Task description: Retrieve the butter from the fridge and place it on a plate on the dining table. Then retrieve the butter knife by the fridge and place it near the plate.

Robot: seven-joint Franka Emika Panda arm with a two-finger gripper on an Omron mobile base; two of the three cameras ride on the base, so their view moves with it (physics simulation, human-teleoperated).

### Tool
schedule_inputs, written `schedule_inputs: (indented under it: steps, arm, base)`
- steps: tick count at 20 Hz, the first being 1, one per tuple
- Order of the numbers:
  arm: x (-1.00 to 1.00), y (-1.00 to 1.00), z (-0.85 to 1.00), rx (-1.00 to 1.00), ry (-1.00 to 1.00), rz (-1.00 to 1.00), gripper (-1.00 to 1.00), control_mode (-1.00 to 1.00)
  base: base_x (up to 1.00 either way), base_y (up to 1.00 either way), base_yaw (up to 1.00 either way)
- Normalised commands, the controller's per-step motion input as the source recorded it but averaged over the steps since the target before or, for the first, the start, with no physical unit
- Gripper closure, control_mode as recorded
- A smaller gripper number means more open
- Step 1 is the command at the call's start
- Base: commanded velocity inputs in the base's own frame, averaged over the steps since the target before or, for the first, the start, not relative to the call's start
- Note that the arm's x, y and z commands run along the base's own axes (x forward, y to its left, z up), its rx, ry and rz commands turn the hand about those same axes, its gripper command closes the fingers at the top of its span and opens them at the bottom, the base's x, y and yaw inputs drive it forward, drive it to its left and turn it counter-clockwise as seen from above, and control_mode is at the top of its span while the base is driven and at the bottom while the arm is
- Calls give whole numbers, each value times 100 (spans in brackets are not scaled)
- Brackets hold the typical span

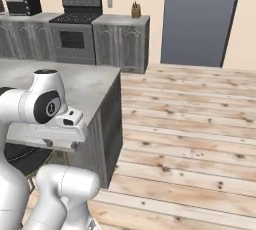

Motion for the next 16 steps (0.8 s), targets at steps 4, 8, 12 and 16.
schedule_inputs:
  steps: [4, 8, 12, 16]
  arm:
    - [0, 0, 0, 0, 0, 0, -100, 100]
    - [0, 0, 0, 0, 0, 0, -100, 100]
    - [0, 0, 0, 0, 0, 0, -100, 100]
    - [0, 0, 0, 0, 0, 0, -100, 100]
  base:
    - [6, -100, -3]
    - [19, -100, -16]
    - [25, -100, -30]
    - [67, -56, -2]
